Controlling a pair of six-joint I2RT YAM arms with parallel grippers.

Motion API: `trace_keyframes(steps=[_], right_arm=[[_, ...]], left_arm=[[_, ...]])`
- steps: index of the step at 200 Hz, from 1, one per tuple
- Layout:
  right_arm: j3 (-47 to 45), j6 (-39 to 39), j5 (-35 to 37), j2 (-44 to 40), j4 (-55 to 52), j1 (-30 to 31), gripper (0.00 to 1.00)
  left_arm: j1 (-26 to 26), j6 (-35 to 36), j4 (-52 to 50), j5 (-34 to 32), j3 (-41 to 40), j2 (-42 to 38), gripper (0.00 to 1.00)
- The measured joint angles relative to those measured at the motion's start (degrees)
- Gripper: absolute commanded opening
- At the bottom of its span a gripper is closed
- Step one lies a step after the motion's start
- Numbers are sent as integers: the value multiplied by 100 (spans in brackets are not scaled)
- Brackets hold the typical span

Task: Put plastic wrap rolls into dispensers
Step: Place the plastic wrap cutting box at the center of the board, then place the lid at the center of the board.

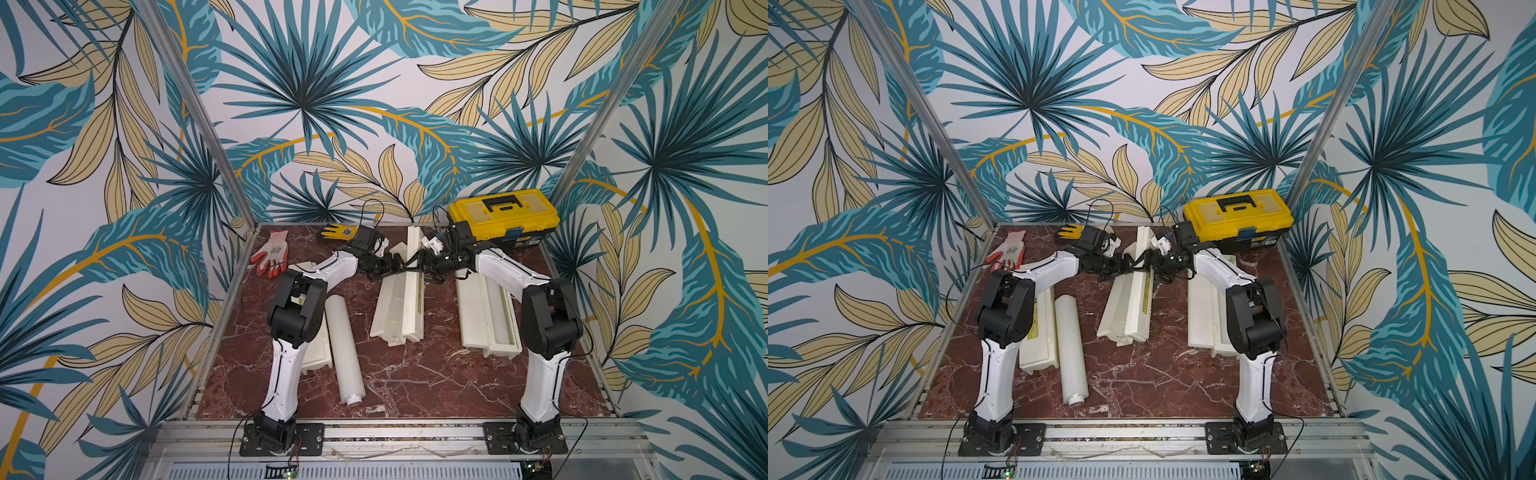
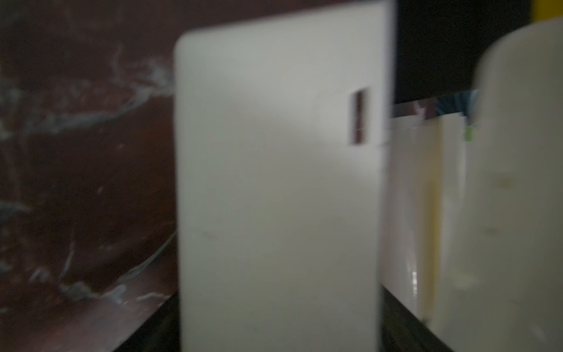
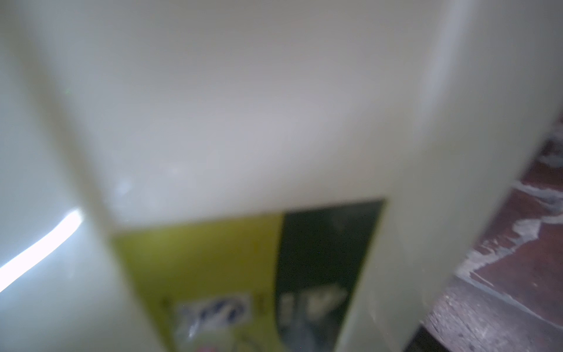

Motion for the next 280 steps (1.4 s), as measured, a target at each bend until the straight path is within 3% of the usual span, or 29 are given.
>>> trace_keyframes(steps=[31, 126, 166, 193, 216, 252, 280], right_arm=[[234, -46, 306, -109, -476, 52, 49], [960, -356, 2979, -13, -2557, 149, 54], [1482, -452, 3779, 909, -2955, 479, 64], [1569, -426, 4216, 1329, -3086, 649, 76], [1543, -385, 4483, 1353, -3158, 691, 99], [1307, -363, 4605, 1239, -3141, 708, 99], [905, -361, 4651, 693, -3209, 743, 99]], left_arm=[[-11, 160, -295, -282, 92, 4, 82], [162, 20, -525, -417, -372, -341, 74], [269, -319, -302, -168, -898, -629, 73], [291, -551, -101, 50, -1161, -752, 73], [289, -693, 35, 238, -1370, -850, 73], [247, -815, 177, 485, -1589, -929, 73], [208, -861, 299, 614, -1825, -1049, 73]])
